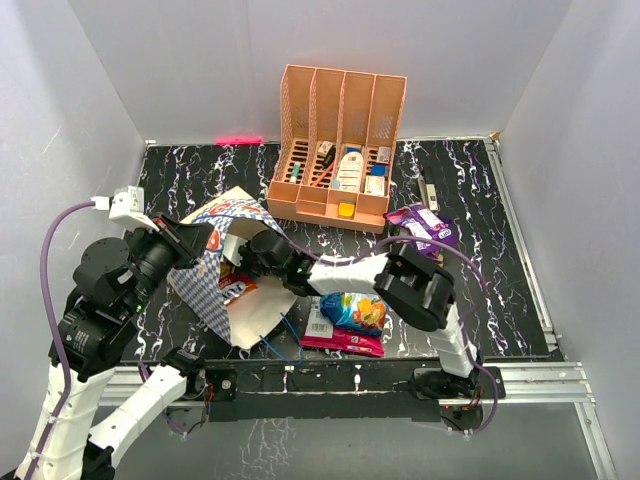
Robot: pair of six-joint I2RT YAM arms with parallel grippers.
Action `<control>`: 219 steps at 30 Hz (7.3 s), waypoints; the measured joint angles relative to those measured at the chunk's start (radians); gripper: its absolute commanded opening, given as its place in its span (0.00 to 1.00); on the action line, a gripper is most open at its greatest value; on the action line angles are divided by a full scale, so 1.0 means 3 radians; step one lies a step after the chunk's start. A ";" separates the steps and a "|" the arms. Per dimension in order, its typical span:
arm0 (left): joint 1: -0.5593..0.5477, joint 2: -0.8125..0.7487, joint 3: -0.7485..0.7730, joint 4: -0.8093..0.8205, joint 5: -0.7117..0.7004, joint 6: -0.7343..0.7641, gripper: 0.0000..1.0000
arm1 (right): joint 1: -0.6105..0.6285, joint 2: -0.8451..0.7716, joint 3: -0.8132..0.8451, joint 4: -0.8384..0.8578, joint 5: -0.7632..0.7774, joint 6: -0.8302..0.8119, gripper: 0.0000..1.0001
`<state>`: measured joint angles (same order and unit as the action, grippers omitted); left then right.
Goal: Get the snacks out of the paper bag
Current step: Take out the snack from the paper bag, then place the snack at the center of the board, then take out the snack from the paper bag.
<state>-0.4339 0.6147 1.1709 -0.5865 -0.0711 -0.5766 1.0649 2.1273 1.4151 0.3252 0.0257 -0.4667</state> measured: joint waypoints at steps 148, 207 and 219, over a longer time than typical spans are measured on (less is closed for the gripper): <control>0.0000 -0.0089 0.0038 -0.0022 -0.0084 0.0169 0.00 | 0.0525 0.0449 -0.0018 0.0486 -0.0024 -0.1007 0.63; 0.0000 0.0022 -0.0094 0.0070 -0.0547 0.0154 0.00 | 0.0406 -0.3248 -0.0783 -0.1689 -0.0642 0.1162 0.07; 0.0000 0.0051 -0.0094 0.0066 -0.0746 0.0261 0.00 | 0.0420 -0.3946 -0.0689 -0.2930 0.1331 0.1540 0.07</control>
<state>-0.4339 0.6300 1.1427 -0.5667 -0.2951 -0.4984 1.1908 0.9436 1.2083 -0.5537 0.4252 -0.0048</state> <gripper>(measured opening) 0.009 0.077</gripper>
